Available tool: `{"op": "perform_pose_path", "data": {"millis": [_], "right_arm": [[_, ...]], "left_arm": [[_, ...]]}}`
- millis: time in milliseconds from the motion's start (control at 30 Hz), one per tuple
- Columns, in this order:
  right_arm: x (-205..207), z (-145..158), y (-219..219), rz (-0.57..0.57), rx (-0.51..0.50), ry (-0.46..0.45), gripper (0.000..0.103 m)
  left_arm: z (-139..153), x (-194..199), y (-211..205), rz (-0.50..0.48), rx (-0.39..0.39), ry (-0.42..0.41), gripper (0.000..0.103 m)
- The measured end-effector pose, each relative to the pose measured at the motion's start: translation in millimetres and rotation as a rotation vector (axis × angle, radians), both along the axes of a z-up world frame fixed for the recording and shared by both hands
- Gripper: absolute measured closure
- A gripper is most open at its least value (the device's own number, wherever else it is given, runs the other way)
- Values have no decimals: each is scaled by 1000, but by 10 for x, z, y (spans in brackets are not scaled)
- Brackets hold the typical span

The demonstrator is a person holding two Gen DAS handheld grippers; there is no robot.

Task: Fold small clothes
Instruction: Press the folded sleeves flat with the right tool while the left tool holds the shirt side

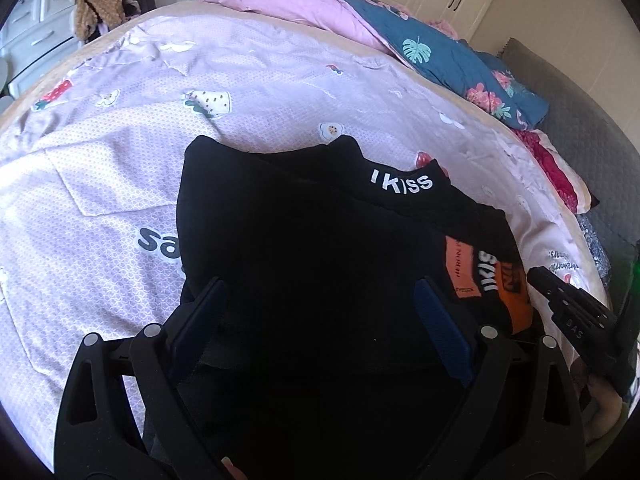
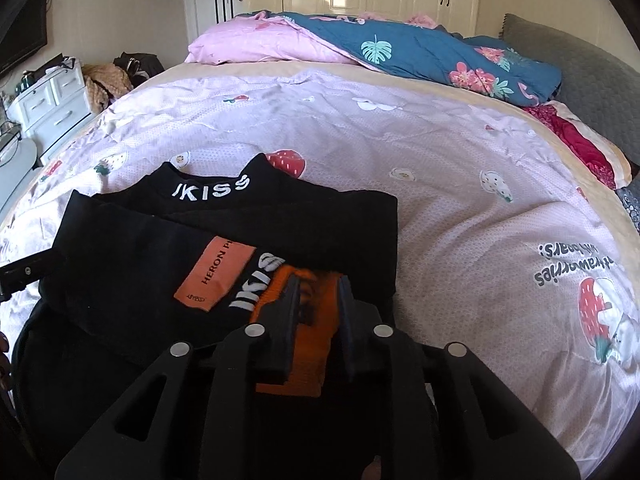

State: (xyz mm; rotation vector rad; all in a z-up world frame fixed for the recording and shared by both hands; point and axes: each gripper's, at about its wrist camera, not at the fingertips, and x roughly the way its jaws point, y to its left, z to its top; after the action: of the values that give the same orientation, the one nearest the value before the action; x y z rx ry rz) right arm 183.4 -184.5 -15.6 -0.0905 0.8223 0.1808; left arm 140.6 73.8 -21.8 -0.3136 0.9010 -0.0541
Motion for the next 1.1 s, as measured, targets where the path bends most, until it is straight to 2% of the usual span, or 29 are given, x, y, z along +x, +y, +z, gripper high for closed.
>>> {"op": "perform_pose_path", "data": {"millis": [100,200,333,433,600,667,833,900,1100], "right_arm": [[-24,12,23,3,-5,-6,75],[-39,26,72,29,7,-5,74],[-78,47,209,100,61,16,74],[-112,64,359,165,87,29,68],[-136,-1,610,231,86,61,66],[-133,-46,662,244,78,76,59],[-80,-266,632,204,25,137,56],[-49,-345,566,200,59,168,56],[-97,-340,480,196,118,161,56]], "left_arm": [[-20,17,-7,-4,1,2,16],[-70,30,-22,-16,19,15,16],[-204,68,-9,-12,59,67,30],[-271,59,14,-11,72,79,37],[-312,22,43,-17,72,71,38],[-315,4,44,-20,75,67,38],[-309,-6,53,-14,63,64,38],[-306,-14,57,-14,59,63,38],[-282,-47,78,-11,55,59,38]]}}
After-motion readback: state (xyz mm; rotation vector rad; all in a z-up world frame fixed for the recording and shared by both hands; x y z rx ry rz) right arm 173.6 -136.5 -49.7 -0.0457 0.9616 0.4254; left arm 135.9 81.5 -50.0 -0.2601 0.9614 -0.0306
